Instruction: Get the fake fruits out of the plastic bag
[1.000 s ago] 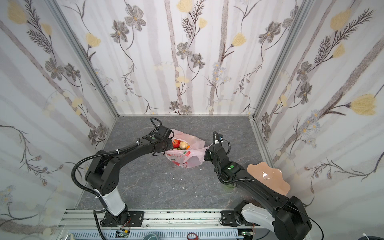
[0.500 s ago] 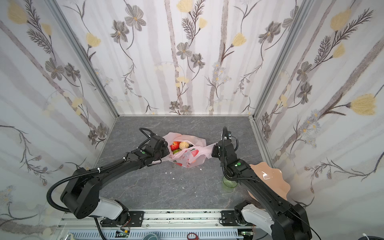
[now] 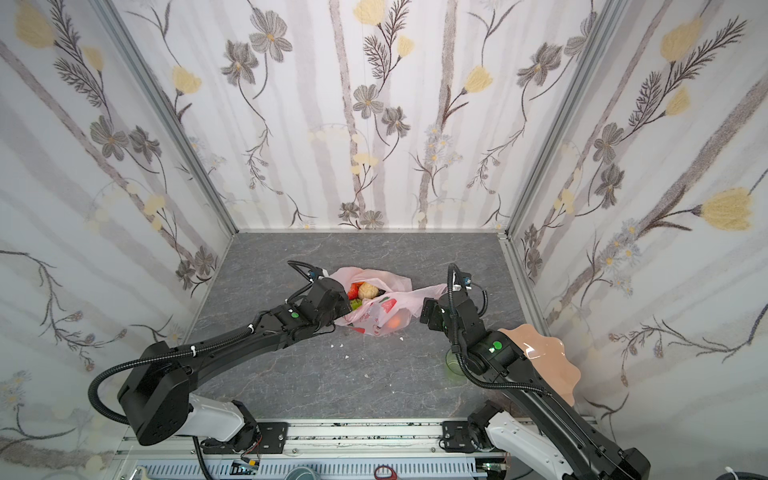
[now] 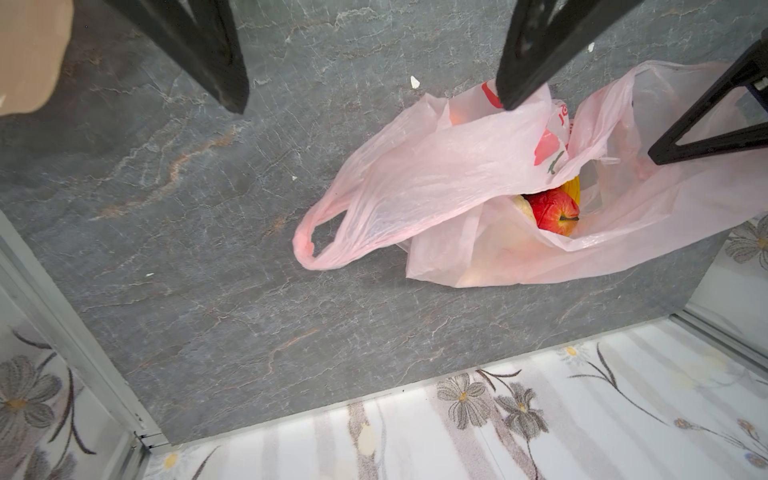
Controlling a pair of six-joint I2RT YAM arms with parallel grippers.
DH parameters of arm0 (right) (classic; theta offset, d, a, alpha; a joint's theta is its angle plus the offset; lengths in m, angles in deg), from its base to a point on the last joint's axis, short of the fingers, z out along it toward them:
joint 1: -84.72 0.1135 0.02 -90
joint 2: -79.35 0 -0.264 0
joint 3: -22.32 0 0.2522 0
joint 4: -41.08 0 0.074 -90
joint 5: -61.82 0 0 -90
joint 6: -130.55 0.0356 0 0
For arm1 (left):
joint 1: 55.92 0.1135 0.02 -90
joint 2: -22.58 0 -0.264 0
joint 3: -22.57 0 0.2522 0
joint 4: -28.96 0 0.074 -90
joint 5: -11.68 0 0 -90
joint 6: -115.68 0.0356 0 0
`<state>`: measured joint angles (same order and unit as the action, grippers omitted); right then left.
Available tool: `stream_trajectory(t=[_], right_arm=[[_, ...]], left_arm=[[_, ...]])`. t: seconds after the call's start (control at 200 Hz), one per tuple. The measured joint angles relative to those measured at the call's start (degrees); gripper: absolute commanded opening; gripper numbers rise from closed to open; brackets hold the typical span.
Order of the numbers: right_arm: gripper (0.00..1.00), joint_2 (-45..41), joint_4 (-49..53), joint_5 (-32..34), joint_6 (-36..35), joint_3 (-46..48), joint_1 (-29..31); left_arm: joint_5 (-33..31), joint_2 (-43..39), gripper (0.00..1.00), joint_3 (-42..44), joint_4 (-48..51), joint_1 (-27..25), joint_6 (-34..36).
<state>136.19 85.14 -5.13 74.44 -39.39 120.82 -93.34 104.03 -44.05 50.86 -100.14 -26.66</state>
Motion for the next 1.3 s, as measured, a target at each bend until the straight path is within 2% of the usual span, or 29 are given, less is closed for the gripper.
stream_trajectory(t=[0.115,0.23,0.305,0.41,0.54,0.674,0.834,1.079,1.304], right_arm=[[0.92,-1.60,3.58,0.70,2.10,-4.11,2.19],[0.91,1.75,3.78,2.12,3.72,-8.61,7.17],[0.91,7.50,3.32,3.10,3.98,-12.15,9.75],[0.88,18.84,3.54,3.58,2.71,-19.54,10.27],[0.83,32.63,5.29,1.16,-0.20,-28.81,7.93],[0.76,41.24,7.56,-1.01,-2.67,-31.67,6.36],[0.74,41.42,9.73,-2.97,-3.06,-29.11,8.83],[0.69,39.04,12.39,-3.41,0.59,-19.23,12.00],[0.70,39.95,13.16,-2.95,1.62,-19.65,12.11]], left_arm=[[-0.35,-2.16,0.00,2.12,-0.74,-0.26,-0.20],[-0.33,-4.02,0.00,3.72,-1.29,-0.63,-0.22],[-0.33,-5.18,0.00,4.48,-1.88,-1.46,-0.17],[-0.26,-6.84,0.00,5.62,-2.49,-2.12,-0.07],[-0.07,-8.46,0.00,7.06,-3.37,-2.19,-0.17],[0.31,-8.83,0.00,8.13,-4.39,-2.23,-0.09],[0.52,-8.83,0.00,9.31,-4.57,-2.03,0.07],[1.68,-8.83,0.00,10.38,-5.11,-0.33,0.02],[2.67,-9.75,0.00,12.00,-5.68,0.70,0.50]])
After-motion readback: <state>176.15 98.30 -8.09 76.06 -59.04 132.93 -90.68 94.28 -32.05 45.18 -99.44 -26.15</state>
